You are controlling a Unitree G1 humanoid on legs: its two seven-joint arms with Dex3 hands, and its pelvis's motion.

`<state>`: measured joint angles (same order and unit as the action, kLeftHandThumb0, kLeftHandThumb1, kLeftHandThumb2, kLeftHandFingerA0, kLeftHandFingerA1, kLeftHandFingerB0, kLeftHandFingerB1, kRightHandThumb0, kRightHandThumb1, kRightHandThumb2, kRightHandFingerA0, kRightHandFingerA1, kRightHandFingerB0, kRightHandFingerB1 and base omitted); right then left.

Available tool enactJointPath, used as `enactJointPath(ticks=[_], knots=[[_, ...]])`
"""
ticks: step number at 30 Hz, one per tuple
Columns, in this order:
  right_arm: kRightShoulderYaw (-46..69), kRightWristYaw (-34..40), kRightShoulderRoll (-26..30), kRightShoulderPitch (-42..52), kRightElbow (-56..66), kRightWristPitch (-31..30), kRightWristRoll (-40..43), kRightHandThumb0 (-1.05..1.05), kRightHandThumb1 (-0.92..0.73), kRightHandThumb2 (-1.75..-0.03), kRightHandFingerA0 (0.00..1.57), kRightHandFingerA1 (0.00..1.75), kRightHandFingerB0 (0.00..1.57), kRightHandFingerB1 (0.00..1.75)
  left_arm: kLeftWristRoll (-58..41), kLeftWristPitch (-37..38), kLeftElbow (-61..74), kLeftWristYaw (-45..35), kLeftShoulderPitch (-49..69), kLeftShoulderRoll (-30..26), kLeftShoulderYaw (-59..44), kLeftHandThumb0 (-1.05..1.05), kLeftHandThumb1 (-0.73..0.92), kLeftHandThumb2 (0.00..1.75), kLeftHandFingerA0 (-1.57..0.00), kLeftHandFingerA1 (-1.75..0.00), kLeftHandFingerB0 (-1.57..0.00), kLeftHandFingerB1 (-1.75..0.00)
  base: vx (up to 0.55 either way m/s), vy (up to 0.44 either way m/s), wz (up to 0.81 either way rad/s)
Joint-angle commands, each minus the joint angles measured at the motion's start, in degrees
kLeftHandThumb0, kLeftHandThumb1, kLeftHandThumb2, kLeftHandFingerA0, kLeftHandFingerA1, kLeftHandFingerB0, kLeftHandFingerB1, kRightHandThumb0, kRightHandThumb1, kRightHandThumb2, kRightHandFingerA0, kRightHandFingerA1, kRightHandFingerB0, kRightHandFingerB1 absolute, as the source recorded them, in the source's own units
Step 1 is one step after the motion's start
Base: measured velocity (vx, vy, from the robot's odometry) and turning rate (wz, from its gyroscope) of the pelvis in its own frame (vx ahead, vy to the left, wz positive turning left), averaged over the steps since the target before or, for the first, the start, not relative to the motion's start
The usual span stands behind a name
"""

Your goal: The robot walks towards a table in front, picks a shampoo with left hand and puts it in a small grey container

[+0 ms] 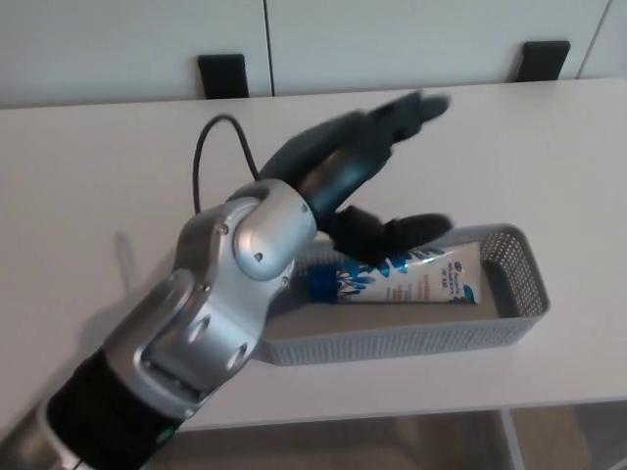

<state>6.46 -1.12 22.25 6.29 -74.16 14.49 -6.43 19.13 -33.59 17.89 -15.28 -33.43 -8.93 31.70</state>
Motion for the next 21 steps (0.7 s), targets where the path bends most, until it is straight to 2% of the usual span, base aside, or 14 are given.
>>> enactJointPath(ticks=[1,2,3,4,5,9,11,13,14,15,16,18,20,21], knots=[[-0.9,-0.4,1.2,-1.2,0.1,-1.3,-0.7,-0.29,-0.66,-0.6,0.61,0.43,0.49,0.38,-3.3,-2.3,28.7,-5.3,2.9,-1.9,-7.7,-0.82,0.52,0.92,-0.06,-0.23,0.0,-0.32,0.0,0.0,0.0],[-1.0,-0.1,1.0,-0.9,0.1,-1.1,-0.7,-0.28,-0.66,-0.59,0.63,0.43,0.5,0.38,-4.7,-3.4,33.3,-6.4,4.6,-2.6,-9.4,-0.82,0.52,0.91,-0.07,-0.23,0.0,-0.36,0.0,0.0,0.0],[-0.9,0.0,0.8,-0.9,0.0,-1.2,-0.6,-0.27,-0.65,-0.59,0.64,0.44,0.5,0.38,-7.9,-2.5,37.2,-7.4,7.2,-2.8,-12.3,-0.82,0.52,0.9,0.0,-0.31,-0.1,-0.42,0.0,0.0,0.0],[-0.9,0.1,0.6,-0.7,-0.2,-1.2,-0.5,-0.27,-0.65,-0.59,0.64,0.44,0.5,0.38,-15.6,1.5,41.3,-8.7,12.3,-2.9,-18.0,-0.37,0.24,0.88,0.0,-0.49,0.0,-0.47,0.0,0.0,0.0],[-1.0,0.3,0.5,-0.4,-0.4,-1.1,-0.6,-0.26,-0.64,-0.59,0.64,0.44,0.5,0.38,-24.7,7.1,42.1,-8.9,17.3,-3.1,-23.2,-0.74,0.45,0.76,-0.1,-0.36,-0.16,-0.4,0.0,0.0,0.0],[-1.4,0.3,0.2,0.2,-0.6,-1.1,-0.7,-0.27,-0.65,-0.59,0.64,0.44,0.5,0.38,-48.1,19.9,42.1,-10.8,32.1,-8.3,-38.0,-0.71,0.44,0.76,-0.13,-0.39,-0.2,-0.42,0.0,0.0,0.0],[-2.2,0.4,0.4,0.2,-0.4,-1.4,-1.4,-0.28,-0.67,-0.6,0.63,0.43,0.5,0.38,-57.7,24.1,42.1,-18.0,45.1,-6.8,-51.1,-0.72,0.44,0.78,-0.16,-0.39,-0.21,-0.41,0.0,0.0,0.0],[-2.1,-0.1,1.1,-0.1,-0.4,-1.3,-1.2,-0.27,-0.66,-0.59,0.64,0.43,0.51,0.38,-66.1,22.5,39.8,-25.5,56.9,-4.0,-59.2,-0.77,0.45,0.81,-0.19,-0.4,-0.27,-0.43,0.0,0.0,0.0],[-2.2,-0.3,1.2,-0.2,-0.6,-1.2,-1.3,-0.27,-0.67,-0.6,0.64,0.43,0.5,0.38,-67.7,23.9,35.0,-32.7,63.3,-1.2,-62.1,-0.83,0.64,0.61,-0.3,-0.33,-0.37,-0.33,0.0,0.0,0.0],[-2.3,-0.3,1.2,-0.3,-0.7,-1.1,-1.3,-0.27,-0.67,-0.6,0.64,0.43,0.5,0.38,-68.0,25.6,30.2,-38.9,68.5,1.4,-63.8,-0.83,0.64,0.61,-0.3,-0.33,-0.37,-0.33,0.0,0.0,0.0],[-2.3,-0.4,0.9,-0.3,-0.8,-1.2,-1.3,-0.27,-0.67,-0.6,0.63,0.43,0.5,0.38,-69.4,24.1,26.9,-43.0,72.6,2.7,-65.4,-0.87,0.54,0.67,-0.32,-0.37,-0.4,-0.37,0.0,0.0,0.0],[-2.5,-0.2,0.5,-0.2,-0.9,-1.4,-1.4,-0.27,-0.67,-0.6,0.63,0.43,0.49,0.38,-70.0,20.4,21.5,-50.0,77.1,2.4,-67.8,-0.79,0.61,0.6,-0.37,-0.35,-0.42,-0.34,0.0,0.0,0.0],[-2.8,0.1,0.5,0.4,-1.1,-1.1,-1.7,-0.27,-0.68,-0.6,0.63,0.43,0.5,0.38,-68.1,21.1,17.9,-54.0,79.2,2.0,-68.2,-0.85,0.57,0.66,-0.39,-0.37,-0.46,-0.37,0.0,0.0,0.0],[-2.6,0.4,0.4,0.9,-1.3,-1.5,-1.4,-0.26,-0.67,-0.6,0.63,0.43,0.5,0.38,-62.8,24.0,14.9,-57.4,84.4,1.1,-68.1,-0.78,0.59,0.59,-0.49,-0.36,-0.55,-0.37,0.0,0.0,0.0]])
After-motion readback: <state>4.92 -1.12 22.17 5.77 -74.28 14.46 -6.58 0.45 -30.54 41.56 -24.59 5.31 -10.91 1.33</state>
